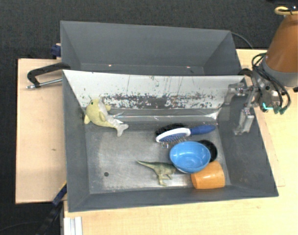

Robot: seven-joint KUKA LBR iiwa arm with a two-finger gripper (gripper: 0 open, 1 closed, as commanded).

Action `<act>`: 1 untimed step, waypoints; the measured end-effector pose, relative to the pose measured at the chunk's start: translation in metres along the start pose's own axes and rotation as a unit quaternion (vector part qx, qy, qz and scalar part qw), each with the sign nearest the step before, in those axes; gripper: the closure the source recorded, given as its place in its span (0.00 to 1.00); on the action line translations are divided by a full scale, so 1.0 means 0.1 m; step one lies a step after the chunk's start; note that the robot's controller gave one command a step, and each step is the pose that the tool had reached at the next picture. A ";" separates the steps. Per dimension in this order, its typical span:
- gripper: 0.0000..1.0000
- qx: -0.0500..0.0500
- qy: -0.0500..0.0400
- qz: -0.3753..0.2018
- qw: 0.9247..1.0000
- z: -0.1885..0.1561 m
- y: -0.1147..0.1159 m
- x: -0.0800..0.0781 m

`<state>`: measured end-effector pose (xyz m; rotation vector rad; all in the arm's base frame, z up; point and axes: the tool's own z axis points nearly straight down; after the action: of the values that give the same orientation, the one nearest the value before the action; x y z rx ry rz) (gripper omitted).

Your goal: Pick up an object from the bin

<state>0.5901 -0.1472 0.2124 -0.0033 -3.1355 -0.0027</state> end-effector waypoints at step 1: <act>0.00 -0.001 0.001 -0.025 1.000 1.22 0.54 -0.08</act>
Offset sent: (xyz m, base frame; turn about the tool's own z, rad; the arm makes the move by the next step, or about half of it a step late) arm 0.0083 0.0506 -0.1179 -0.0473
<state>0.5975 -0.0933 0.0909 0.0753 -3.1336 -0.0069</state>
